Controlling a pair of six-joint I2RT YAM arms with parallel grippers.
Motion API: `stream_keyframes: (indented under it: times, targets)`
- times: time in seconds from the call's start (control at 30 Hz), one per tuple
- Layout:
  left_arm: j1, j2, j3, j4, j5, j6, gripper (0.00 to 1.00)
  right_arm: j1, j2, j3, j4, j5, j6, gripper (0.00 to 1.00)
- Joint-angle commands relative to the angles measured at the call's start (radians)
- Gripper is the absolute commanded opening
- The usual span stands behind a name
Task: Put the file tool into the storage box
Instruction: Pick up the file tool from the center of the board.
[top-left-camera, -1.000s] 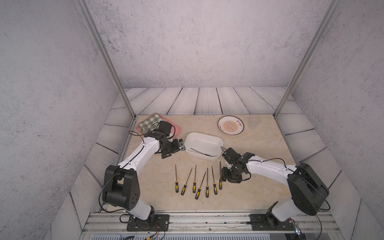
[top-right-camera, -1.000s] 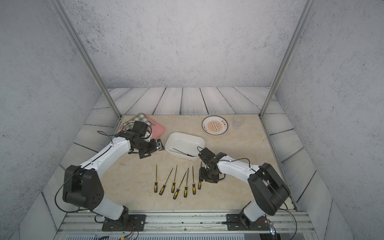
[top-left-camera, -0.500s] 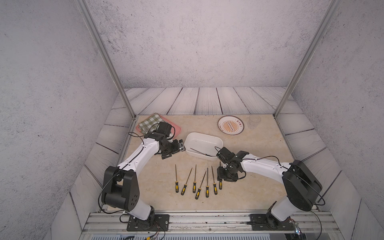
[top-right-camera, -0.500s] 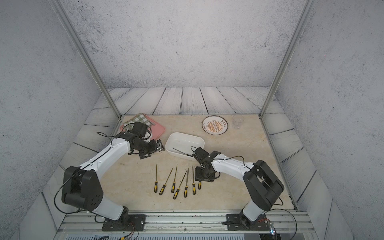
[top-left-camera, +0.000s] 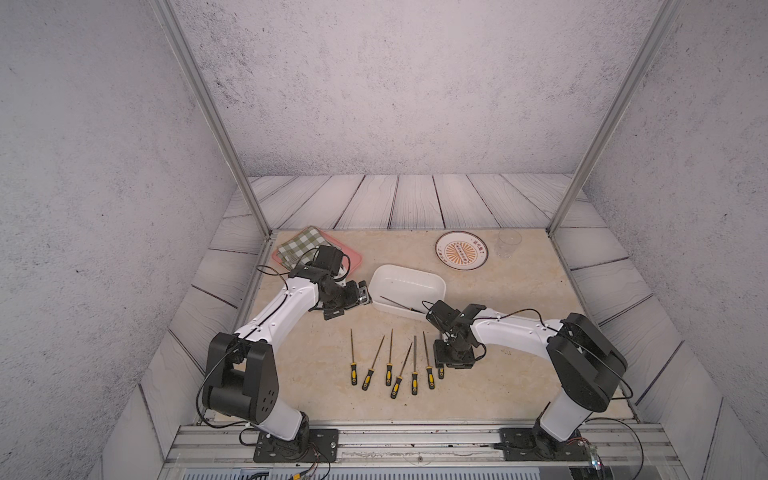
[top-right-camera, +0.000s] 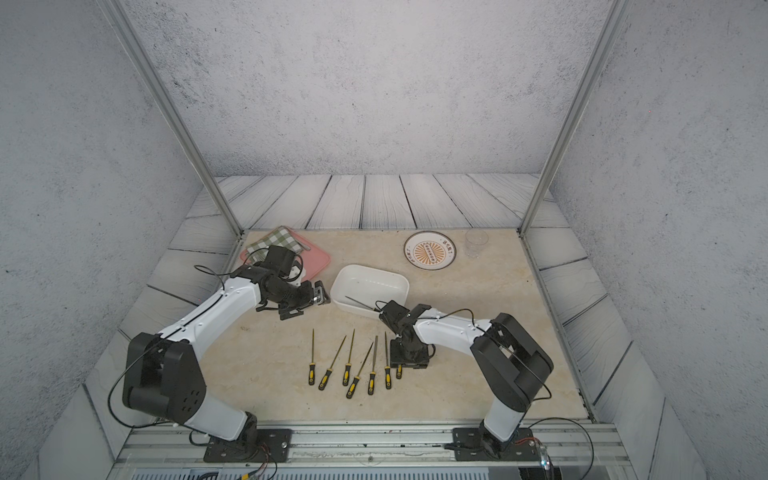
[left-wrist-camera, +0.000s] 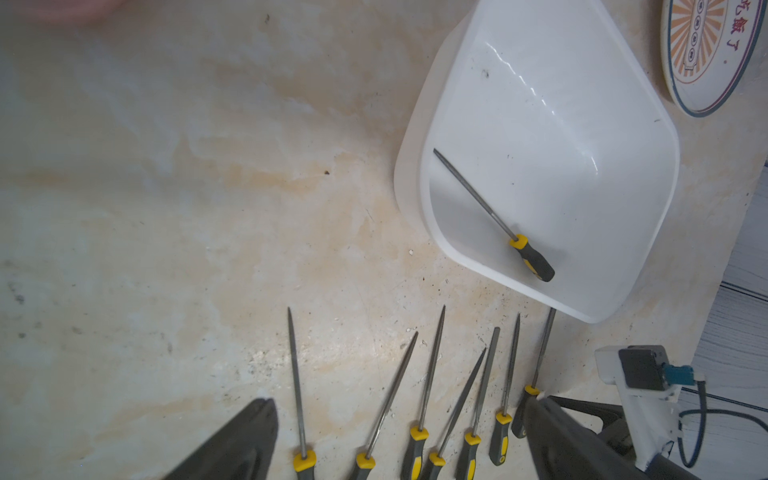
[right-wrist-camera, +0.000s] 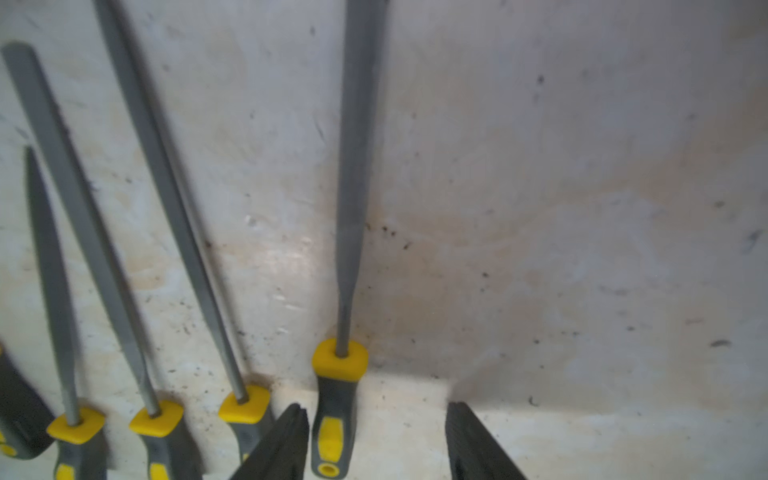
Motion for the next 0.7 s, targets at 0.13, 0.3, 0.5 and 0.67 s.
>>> stream_keyframes:
  times: [0.13,0.3,0.5,0.67]
  targets:
    - [0.009,-0.001,0.012,-0.007,0.011,0.015,0.98,0.004,-0.003,-0.011,-0.011,0.029,-0.010,0.56]
    - [0.009,0.013,0.029,-0.013,0.011,0.017,0.98,0.005,0.031,0.011,-0.009,0.023,-0.024,0.53]
    - [0.009,0.013,0.012,0.011,0.019,-0.005,0.98,0.005,0.051,0.014,-0.015,0.024,-0.037,0.49]
    - [0.009,0.016,0.012,0.015,0.025,-0.011,0.98,0.005,0.044,0.016,-0.036,0.056,-0.051,0.35]
